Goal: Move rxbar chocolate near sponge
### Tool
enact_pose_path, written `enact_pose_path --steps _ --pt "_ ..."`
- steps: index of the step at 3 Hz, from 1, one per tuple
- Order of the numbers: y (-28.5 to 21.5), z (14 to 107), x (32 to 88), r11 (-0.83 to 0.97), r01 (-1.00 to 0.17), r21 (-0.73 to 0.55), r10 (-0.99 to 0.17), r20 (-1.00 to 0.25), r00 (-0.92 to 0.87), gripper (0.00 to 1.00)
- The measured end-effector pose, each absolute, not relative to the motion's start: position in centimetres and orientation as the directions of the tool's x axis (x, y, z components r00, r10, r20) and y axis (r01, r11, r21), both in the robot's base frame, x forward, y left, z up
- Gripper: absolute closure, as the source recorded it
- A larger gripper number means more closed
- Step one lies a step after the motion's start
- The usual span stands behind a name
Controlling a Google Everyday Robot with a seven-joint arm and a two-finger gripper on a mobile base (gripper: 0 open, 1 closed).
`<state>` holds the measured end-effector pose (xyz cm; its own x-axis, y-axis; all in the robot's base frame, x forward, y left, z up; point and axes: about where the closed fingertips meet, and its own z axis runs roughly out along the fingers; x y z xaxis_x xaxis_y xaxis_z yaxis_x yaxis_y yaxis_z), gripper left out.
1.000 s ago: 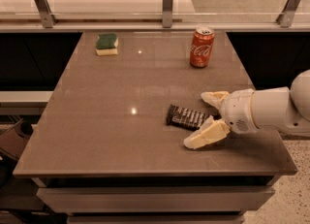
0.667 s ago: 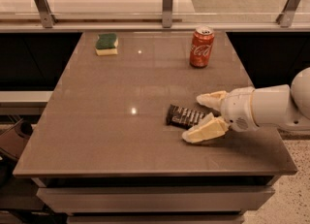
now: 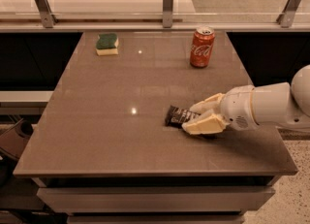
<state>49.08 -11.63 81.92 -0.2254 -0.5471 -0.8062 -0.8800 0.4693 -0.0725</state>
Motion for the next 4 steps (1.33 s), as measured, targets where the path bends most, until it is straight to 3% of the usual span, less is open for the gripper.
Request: enact_pose_path --steps 2,4 --pt "-11.8 83.3 50.4 0.477 -0.876 -0.077 -0.554 -0.800 -0.231 1.00" --pt "-12.3 87.9 55.9 0.526 -0.848 -0.070 -0.514 -0.820 -0.251 1.00"
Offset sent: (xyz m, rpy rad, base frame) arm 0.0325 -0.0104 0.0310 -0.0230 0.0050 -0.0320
